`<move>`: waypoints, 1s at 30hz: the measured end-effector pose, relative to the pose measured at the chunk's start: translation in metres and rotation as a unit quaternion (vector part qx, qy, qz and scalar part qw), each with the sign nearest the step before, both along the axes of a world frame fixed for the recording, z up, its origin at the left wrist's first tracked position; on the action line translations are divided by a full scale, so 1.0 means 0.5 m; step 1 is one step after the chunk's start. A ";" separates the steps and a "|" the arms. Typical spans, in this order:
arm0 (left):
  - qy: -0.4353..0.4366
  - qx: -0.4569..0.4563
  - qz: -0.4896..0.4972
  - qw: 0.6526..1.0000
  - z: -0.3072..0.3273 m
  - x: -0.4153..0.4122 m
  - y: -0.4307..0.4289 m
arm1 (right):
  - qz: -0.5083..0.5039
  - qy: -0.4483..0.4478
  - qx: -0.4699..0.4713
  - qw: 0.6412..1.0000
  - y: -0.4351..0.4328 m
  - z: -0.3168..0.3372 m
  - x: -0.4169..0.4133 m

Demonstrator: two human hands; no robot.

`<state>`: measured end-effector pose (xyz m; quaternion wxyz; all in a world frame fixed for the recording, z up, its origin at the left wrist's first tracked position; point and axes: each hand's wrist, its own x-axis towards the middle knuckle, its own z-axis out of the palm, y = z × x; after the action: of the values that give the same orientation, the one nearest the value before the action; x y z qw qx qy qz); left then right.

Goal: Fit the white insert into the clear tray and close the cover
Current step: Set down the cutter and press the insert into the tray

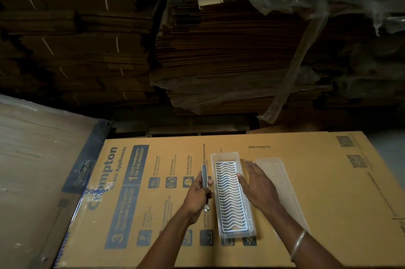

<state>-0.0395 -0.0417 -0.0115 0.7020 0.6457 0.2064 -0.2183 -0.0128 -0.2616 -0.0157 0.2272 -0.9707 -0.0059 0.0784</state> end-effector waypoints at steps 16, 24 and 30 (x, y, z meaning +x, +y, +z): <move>-0.071 0.376 -0.105 0.918 0.010 0.059 -0.158 | -0.085 0.034 0.006 0.996 -0.128 -0.028 -0.024; -0.045 0.479 -0.224 0.847 -0.015 0.085 -0.178 | -0.128 0.074 0.016 0.989 -0.183 -0.051 -0.048; -0.010 0.498 -0.253 0.829 -0.031 0.094 -0.193 | -0.137 0.112 0.002 0.984 -0.205 -0.068 -0.069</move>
<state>0.0076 -0.1384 -0.0268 0.2073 0.9398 0.1093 -0.2489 -0.0472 -0.3641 -0.0499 0.2369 -0.9469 0.1528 0.1547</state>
